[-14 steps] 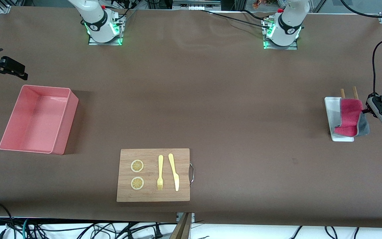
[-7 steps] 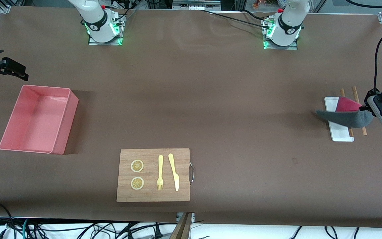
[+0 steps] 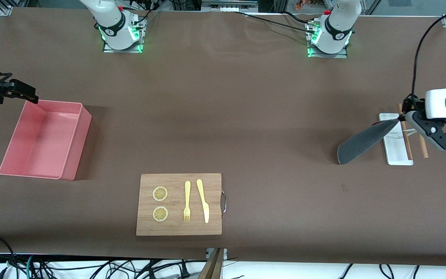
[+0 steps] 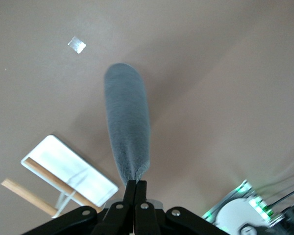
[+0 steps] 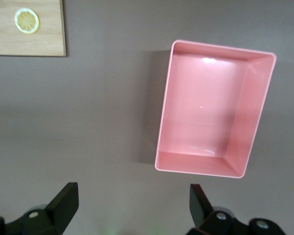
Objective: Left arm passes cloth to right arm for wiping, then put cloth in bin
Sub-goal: 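Lift the cloth off the rack with the left gripper toward the table middle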
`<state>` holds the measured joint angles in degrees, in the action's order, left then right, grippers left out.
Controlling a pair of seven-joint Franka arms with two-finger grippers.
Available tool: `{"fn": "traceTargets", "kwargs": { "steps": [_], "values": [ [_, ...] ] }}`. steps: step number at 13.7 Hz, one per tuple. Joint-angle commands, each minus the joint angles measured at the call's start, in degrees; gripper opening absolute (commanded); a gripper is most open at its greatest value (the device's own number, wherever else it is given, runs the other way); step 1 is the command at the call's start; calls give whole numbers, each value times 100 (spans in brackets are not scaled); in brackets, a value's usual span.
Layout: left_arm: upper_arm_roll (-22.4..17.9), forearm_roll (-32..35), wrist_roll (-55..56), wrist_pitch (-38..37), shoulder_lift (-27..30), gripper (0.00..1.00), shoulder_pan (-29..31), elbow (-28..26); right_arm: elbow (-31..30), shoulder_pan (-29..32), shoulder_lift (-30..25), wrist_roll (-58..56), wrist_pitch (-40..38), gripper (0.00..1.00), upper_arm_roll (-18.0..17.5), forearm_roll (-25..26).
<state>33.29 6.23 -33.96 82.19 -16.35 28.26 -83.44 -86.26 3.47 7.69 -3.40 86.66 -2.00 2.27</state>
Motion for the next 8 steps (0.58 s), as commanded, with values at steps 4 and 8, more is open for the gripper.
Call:
{"fn": "traceTargets", "kwargs": {
  "steps": [4, 8],
  "values": [
    [1083, -200, 2934, -168, -113, 0, -319, 250, -49, -30, 469, 573, 360, 100, -20, -619],
    [1048, -236, 4869, 173, -306, 0, -1575, 250, -40, -196, 838, 2436, 729, 100, -20, -1694]
  ]
}}
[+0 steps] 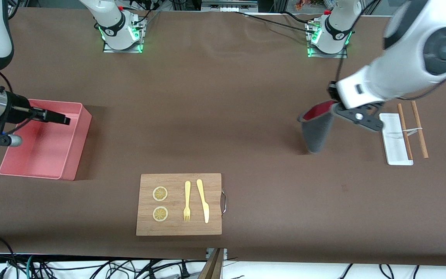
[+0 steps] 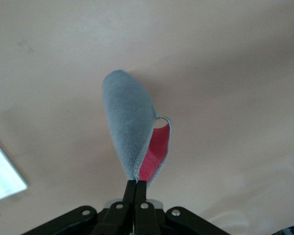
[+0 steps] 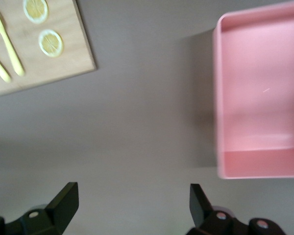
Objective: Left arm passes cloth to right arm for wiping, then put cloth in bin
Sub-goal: 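Lift the cloth off the rack with the left gripper toward the table middle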
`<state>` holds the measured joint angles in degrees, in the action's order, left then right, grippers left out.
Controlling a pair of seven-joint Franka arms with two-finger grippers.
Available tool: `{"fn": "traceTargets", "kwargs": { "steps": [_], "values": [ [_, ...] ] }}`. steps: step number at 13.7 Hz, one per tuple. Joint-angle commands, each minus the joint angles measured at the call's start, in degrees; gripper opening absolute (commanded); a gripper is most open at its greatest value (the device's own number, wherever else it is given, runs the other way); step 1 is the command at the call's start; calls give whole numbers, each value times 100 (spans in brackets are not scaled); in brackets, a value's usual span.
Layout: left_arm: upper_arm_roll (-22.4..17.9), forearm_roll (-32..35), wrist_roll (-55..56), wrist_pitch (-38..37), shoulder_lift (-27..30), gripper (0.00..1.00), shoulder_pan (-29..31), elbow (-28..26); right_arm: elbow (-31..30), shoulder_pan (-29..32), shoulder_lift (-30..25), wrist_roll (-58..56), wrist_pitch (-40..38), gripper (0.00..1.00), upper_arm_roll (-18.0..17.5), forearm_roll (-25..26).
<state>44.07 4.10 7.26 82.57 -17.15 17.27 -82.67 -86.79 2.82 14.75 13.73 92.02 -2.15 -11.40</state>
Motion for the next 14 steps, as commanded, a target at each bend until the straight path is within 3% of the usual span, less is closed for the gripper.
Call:
{"fn": "traceTargets", "kwargs": {
  "steps": [1, 3, 8, 11, 14],
  "values": [
    [-13, -49, 1046, 389, -297, 0, -722, 181, 22, -228, 194, 1032, 315, 100, -13, -414],
    [-4, -136, 1749, 1099, -455, 0, -1206, 181, 30, -457, 273, 1569, 588, 100, -92, -442],
    [-12, -1260, 3262, 2797, -666, 0, -1840, 181, 22, -484, 528, 3063, 1246, 100, -847, -477],
    [5, -1709, 4114, 3351, -658, 0, -2043, 199, 22, -615, 721, 3434, 1564, 100, -962, -581],
    [-4, -1983, 4914, 3573, -745, 0, -2245, 549, -5, -730, 818, 3872, 1582, 100, -1137, -784]
  ]
}}
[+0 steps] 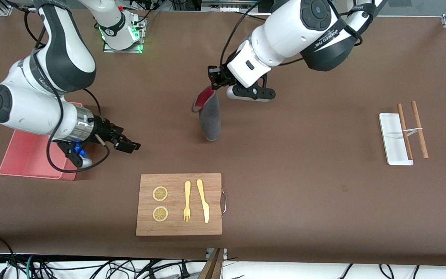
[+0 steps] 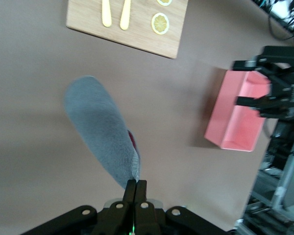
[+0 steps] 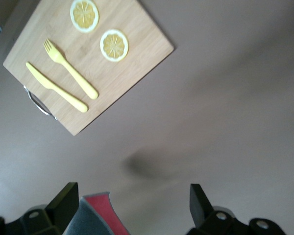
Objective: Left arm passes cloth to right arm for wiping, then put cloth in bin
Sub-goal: 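Hold the cloth with the left gripper while the right gripper grasps it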
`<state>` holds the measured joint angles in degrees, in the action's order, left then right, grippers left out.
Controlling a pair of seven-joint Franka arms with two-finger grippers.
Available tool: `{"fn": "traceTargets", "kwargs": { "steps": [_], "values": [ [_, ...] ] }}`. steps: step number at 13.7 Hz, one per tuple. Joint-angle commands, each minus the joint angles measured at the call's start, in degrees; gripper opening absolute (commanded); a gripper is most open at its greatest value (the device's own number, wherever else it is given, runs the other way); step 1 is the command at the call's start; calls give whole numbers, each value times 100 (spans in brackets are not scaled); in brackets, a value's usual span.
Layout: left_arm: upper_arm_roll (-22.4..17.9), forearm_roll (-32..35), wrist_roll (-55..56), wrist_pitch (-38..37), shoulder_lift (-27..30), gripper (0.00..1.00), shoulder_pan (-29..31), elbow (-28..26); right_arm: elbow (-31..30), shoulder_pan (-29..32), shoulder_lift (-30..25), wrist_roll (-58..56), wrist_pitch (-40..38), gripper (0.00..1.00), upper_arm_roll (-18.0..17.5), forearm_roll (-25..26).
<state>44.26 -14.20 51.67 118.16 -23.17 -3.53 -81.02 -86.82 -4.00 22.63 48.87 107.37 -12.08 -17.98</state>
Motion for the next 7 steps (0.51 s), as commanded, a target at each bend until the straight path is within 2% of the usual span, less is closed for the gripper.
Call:
{"fn": "traceTargets", "kwargs": {
  "steps": [1, 7],
  "values": [
    [-22, -162, 607, 14, -161, 0, -165, 507, -1, -48, 49, 612, 47, 100, -268, -126],
    [-31, -268, 766, 58, -276, 0, -192, 807, 34, -110, 137, 1195, 390, 100, -707, -144]
  ]
}}
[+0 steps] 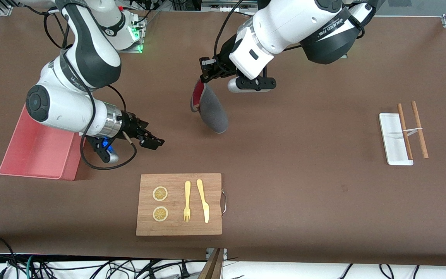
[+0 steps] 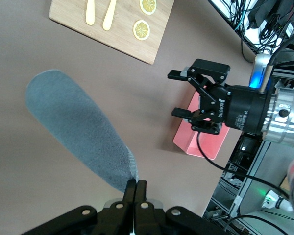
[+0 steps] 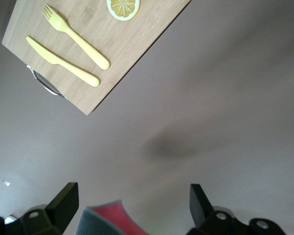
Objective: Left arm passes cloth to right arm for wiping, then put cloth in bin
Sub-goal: 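Hold the cloth with the left gripper while the right gripper grasps it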
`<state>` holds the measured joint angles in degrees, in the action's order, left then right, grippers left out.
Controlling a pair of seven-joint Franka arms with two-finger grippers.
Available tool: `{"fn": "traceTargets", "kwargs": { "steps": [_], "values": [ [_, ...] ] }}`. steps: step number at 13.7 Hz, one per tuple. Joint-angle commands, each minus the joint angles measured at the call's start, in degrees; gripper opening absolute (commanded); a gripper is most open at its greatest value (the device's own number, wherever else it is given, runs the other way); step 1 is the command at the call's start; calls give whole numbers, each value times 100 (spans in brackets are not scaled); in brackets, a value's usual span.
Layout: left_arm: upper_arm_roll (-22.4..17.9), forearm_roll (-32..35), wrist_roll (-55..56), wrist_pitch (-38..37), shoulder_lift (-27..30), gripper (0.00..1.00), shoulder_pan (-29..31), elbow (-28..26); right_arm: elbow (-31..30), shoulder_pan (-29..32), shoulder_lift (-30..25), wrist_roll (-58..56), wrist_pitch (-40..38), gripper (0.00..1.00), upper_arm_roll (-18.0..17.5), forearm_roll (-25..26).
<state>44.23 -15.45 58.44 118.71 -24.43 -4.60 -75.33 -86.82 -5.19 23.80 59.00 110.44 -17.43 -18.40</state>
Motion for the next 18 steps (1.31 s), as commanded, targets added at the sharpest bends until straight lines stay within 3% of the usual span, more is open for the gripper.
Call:
{"fn": "traceTargets", "kwargs": {
  "steps": [1, 4, 9, 18],
  "values": [
    [-29, -142, 80, 11, -150, 0, -68, 238, 33, 9, 11, 200, 48, 100, -269, -111],
    [-37, -142, 97, 11, -132, 0, -33, 247, 33, 0, -68, 479, -276, 100, -603, -147],
    [-37, -142, 97, 11, -123, 0, -24, 256, 69, 9, -235, 551, -997, 100, -674, -138],
    [-46, -142, 89, 3, -123, 0, -15, 247, 86, 9, -235, 595, -1016, 100, -955, -147]
  ]
}}
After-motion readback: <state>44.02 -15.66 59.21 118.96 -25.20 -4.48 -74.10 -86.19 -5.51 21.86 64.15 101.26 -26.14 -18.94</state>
